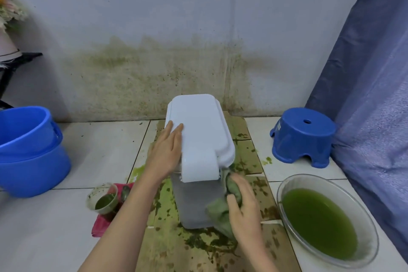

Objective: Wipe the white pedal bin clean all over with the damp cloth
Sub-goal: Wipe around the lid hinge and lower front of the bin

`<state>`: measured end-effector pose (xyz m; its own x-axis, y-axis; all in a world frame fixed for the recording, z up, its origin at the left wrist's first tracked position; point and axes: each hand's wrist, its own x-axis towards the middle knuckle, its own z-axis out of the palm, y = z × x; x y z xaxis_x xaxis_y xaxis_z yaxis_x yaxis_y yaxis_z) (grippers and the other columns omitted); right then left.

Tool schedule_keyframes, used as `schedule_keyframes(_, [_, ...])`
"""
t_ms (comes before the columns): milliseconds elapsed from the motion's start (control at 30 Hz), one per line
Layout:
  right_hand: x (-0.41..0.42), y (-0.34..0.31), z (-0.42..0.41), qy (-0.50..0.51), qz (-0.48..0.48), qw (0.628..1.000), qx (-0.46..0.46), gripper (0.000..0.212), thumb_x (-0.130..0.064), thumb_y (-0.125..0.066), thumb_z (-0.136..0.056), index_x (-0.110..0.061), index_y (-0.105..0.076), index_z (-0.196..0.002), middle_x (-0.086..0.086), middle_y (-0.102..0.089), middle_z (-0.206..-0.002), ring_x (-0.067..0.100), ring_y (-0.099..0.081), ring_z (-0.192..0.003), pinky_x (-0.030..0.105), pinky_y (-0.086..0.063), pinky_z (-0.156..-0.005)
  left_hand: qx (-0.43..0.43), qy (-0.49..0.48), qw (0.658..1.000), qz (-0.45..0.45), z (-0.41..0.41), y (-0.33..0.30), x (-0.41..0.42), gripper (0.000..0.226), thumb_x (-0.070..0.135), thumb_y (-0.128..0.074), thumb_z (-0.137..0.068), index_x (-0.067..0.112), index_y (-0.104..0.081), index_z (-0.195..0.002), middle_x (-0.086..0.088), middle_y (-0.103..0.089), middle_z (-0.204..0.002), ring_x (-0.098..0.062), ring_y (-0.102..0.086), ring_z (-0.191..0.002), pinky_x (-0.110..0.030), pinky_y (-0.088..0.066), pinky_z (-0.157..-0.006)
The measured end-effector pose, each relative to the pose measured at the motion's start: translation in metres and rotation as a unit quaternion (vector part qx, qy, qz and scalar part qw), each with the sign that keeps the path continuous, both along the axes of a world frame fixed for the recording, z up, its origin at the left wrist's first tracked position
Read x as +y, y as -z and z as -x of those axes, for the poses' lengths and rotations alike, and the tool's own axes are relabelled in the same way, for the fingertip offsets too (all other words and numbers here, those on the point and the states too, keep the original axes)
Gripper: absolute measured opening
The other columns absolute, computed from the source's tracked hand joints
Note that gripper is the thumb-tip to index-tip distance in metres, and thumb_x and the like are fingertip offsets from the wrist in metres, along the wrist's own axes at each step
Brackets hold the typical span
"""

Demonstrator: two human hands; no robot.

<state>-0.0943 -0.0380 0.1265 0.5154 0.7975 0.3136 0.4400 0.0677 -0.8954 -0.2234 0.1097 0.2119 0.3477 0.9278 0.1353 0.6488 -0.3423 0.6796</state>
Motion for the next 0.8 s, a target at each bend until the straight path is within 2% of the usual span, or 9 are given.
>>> schedule_keyframes(67, [-0.011,0.012,-0.004,0.077,0.057,0.995,0.039,0.047,0.003,-0.049,-0.089,-0.043,-0.049,-0.1,-0.009,-0.057,-0.115,0.011,-0.053,-0.116,0.019,-0.039,-0.095,0.096,-0.023,0.995,-0.004,-0.002,-0.005,-0.009,0.049,0.041,-0.017,-0.102,0.03,-0.024,-0.149,0.007,-0.005,-0.159,-0.016,0.0,-0.147,-0.05,-0.002,-0.116])
schedule_keyframes(167, [-0.008,-0.01,-0.011,0.131,0.009,0.99,0.047,0.044,0.003,-0.048,-0.09,-0.034,-0.053,-0.114,-0.012,-0.053,-0.122,0.004,-0.047,-0.116,0.02,-0.037,-0.101,0.087,-0.027,0.996,-0.006,-0.024,-0.011,-0.034,0.053,0.045,-0.015,-0.1,0.026,-0.019,-0.15,0.007,-0.002,-0.16,-0.018,0.008,-0.147,-0.048,0.004,-0.116])
schedule_keyframes(233, [0.004,-0.034,-0.01,0.101,-0.054,0.993,-0.024,0.044,0.002,-0.05,-0.089,-0.027,-0.056,-0.122,-0.011,-0.052,-0.127,0.001,-0.045,-0.118,0.012,-0.036,-0.101,0.072,-0.051,0.996,-0.007,-0.041,-0.006,-0.044,0.054,0.047,-0.014,-0.1,0.026,-0.022,-0.15,0.008,-0.008,-0.159,-0.02,0.009,-0.146,-0.048,0.006,-0.117])
schedule_keyframes(367, [0.03,-0.045,-0.009,0.051,-0.071,0.972,-0.216,0.034,-0.006,-0.06,-0.086,-0.021,-0.061,-0.117,-0.003,-0.048,-0.134,0.012,-0.037,-0.116,0.002,-0.025,-0.097,0.091,-0.114,0.984,-0.106,-0.048,0.006,-0.037,0.064,0.051,-0.008,-0.091,0.03,-0.04,-0.142,0.009,-0.03,-0.153,-0.024,-0.006,-0.146,-0.051,-0.004,-0.116])
schedule_keyframes(433, [0.035,-0.037,-0.014,0.071,-0.065,0.959,-0.267,0.035,-0.003,-0.064,-0.083,-0.018,-0.062,-0.114,0.002,-0.048,-0.134,0.019,-0.038,-0.113,0.011,-0.031,-0.093,0.11,-0.107,0.981,-0.121,-0.049,0.008,-0.034,0.064,0.05,-0.01,-0.088,0.033,-0.043,-0.14,0.009,-0.033,-0.152,-0.024,-0.009,-0.146,-0.051,-0.008,-0.115])
schedule_keyframes(533, [0.037,-0.028,-0.01,0.1,-0.066,0.967,-0.224,0.037,0.001,-0.06,-0.084,-0.018,-0.061,-0.116,0.005,-0.046,-0.137,0.027,-0.043,-0.117,0.024,-0.034,-0.093,0.117,-0.111,0.977,-0.138,-0.051,0.01,-0.034,0.06,0.051,-0.014,-0.089,0.036,-0.048,-0.137,0.008,-0.038,-0.15,-0.025,-0.013,-0.145,-0.051,-0.011,-0.115])
schedule_keyframes(633, [0.037,-0.02,0.006,0.091,-0.101,0.977,-0.167,0.028,-0.024,-0.04,-0.096,-0.026,-0.052,-0.121,-0.004,-0.037,-0.143,0.019,-0.034,-0.129,0.017,-0.029,-0.106,0.112,-0.122,0.973,-0.16,-0.049,0.013,-0.035,0.065,0.053,-0.01,-0.085,0.037,-0.053,-0.132,0.007,-0.044,-0.146,-0.026,-0.02,-0.143,-0.052,-0.015,-0.114])
schedule_keyframes(700, [0.037,-0.008,0.013,0.067,-0.118,0.982,-0.133,0.032,-0.039,-0.028,-0.1,-0.035,-0.043,-0.128,-0.012,-0.024,-0.15,0.013,-0.023,-0.139,0.017,-0.02,-0.113,0.11,-0.121,0.973,-0.162,-0.048,0.013,-0.035,0.064,0.053,-0.011,-0.085,0.039,-0.055,-0.13,0.006,-0.045,-0.145,-0.027,-0.022,-0.143,-0.052,-0.017,-0.113])
schedule_keyframes(800, [0.038,0.013,0.016,0.019,-0.102,0.992,-0.07,0.041,-0.055,-0.018,-0.098,-0.058,-0.021,-0.138,-0.024,0.0,-0.155,0.007,-0.008,-0.145,0.019,-0.02,-0.114,0.106,-0.12,0.976,-0.15,-0.05,0.009,-0.032,0.054,0.048,-0.02,-0.088,0.042,-0.055,-0.128,0.007,-0.044,-0.146,-0.027,-0.021,-0.143,-0.051,-0.017,-0.112])
